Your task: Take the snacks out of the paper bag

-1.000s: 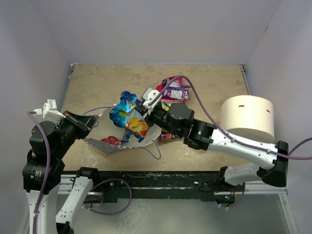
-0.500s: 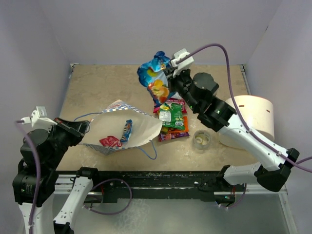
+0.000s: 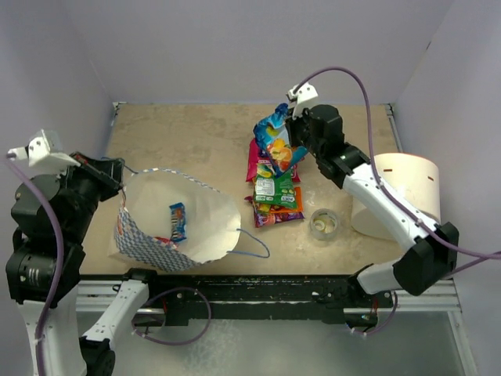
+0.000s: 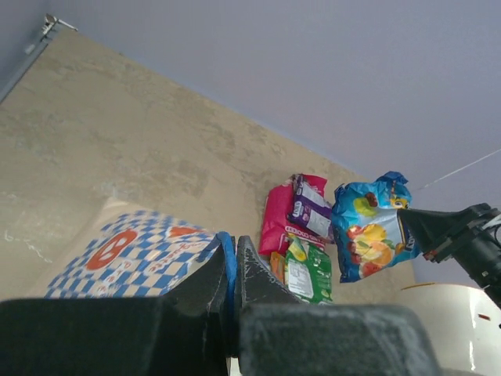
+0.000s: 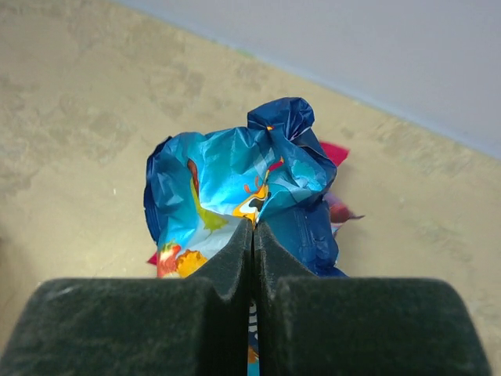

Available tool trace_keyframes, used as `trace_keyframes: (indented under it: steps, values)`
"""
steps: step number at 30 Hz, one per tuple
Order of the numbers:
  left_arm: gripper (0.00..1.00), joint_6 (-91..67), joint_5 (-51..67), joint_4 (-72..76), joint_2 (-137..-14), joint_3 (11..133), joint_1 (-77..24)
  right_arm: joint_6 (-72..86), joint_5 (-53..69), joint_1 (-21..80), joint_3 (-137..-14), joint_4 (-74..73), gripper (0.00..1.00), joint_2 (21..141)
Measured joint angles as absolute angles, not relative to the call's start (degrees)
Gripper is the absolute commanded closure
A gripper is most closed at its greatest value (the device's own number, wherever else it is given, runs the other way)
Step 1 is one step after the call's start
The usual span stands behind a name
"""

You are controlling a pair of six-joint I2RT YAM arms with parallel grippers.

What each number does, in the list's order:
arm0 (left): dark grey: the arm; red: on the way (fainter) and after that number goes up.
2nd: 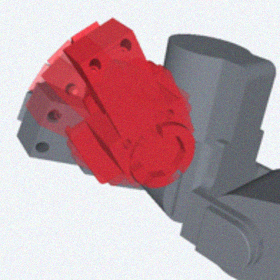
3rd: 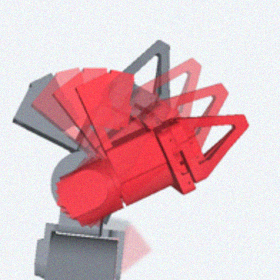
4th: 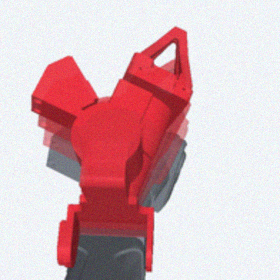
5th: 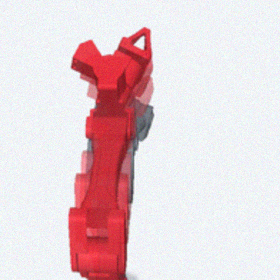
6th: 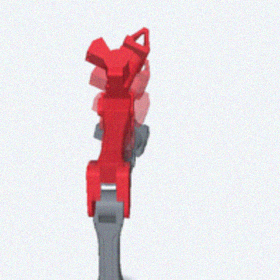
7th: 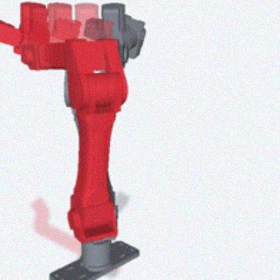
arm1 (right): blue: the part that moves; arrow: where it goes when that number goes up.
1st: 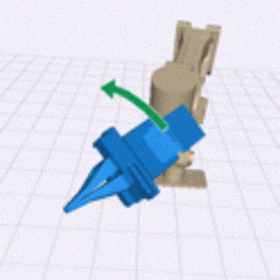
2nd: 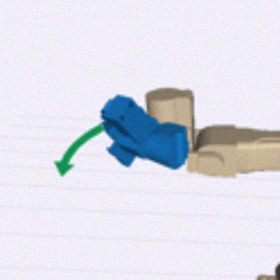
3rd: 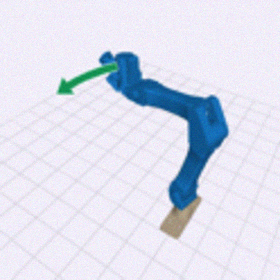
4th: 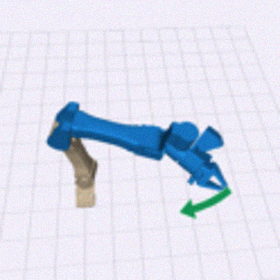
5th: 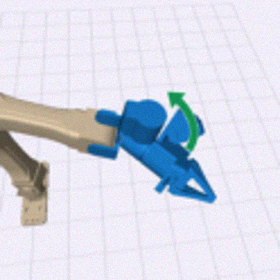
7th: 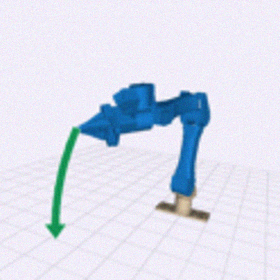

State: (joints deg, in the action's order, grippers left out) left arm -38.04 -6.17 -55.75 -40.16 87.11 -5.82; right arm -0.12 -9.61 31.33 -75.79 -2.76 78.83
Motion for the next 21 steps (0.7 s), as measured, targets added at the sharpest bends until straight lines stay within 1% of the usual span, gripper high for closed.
trace_keyframes:
  steps: [7, 14, 18, 21]
  values:
    - [1.00, -26.94, -5.76, -51.33, -46.02, 89.58, -5.82, 4.23, -1.54, 28.51, -74.54, -2.24, 1.00, 86.83]
    - [1.00, -16.19, -4.49, -48.49, -47.27, 91.66, -5.82, 9.74, 0.30, 26.37, -75.18, 1.61, 1.00, 93.67]
    - [1.00, -12.25, 0.34, -47.44, -48.45, 92.42, -5.82, 12.36, 0.64, 25.61, -76.90, 3.42, 1.00, 97.34]
    - [1.00, -12.43, 6.72, -46.63, -49.58, 91.33, -5.82, 14.06, 0.60, 25.19, -77.89, 5.54, 1.00, 99.53]
